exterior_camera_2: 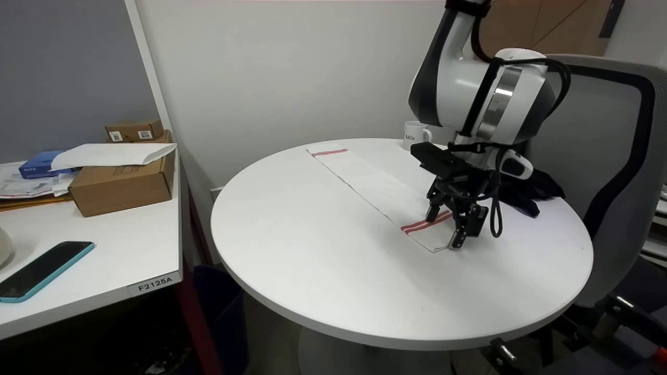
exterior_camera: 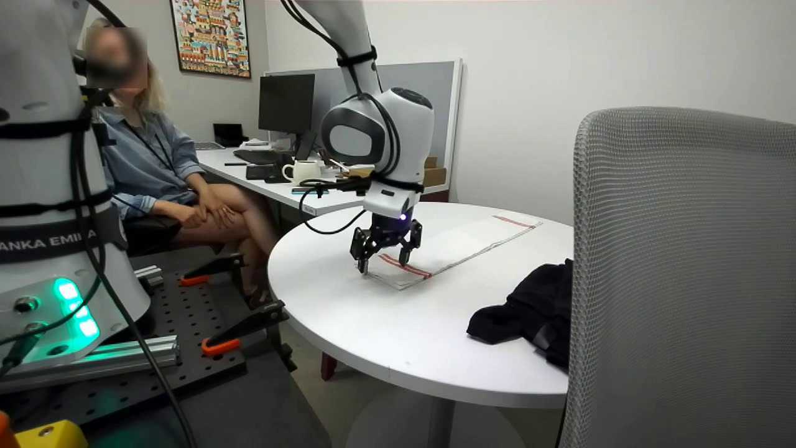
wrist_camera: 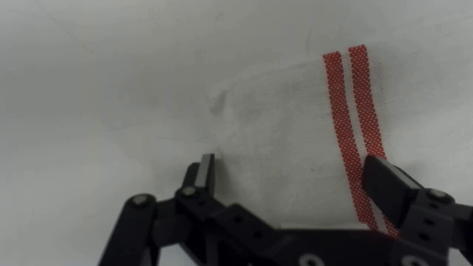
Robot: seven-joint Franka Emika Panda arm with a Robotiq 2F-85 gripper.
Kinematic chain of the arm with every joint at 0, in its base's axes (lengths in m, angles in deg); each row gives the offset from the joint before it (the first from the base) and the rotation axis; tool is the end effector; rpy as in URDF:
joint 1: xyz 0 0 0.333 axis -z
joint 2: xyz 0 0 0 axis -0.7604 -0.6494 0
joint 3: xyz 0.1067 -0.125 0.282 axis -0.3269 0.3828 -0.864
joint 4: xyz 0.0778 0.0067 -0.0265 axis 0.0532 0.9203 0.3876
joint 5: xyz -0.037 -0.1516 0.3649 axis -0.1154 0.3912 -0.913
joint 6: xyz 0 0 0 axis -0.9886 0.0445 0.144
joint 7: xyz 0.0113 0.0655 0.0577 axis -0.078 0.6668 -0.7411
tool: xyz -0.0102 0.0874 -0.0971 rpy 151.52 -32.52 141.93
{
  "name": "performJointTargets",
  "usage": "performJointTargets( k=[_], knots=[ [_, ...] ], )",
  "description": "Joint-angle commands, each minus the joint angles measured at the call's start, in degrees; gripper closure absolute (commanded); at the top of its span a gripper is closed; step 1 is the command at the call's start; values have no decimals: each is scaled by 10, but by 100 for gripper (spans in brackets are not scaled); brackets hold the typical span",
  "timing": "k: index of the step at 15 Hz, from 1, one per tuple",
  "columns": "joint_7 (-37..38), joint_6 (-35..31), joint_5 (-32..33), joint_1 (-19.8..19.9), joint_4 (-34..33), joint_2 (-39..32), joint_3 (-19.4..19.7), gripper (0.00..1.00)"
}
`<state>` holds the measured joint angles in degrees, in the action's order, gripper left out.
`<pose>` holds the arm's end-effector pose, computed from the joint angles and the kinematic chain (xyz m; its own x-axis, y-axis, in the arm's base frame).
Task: Fold the towel four times over
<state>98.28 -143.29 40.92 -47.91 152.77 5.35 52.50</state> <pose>0.4560 -0.0636 0.1018 -0.1248 -0.9697 -0.2100 -0.9908 0.1330 -0.0252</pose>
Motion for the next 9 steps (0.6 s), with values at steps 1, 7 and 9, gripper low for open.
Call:
performJointTargets(
  k=[1,7,9],
  knots=[
    [-1,24,11,-2,0,5,13,0],
    [0,52,24,-1,-8,-4,22,1],
    [5,58,32,-3,-15,-12,27,11]
  ],
)
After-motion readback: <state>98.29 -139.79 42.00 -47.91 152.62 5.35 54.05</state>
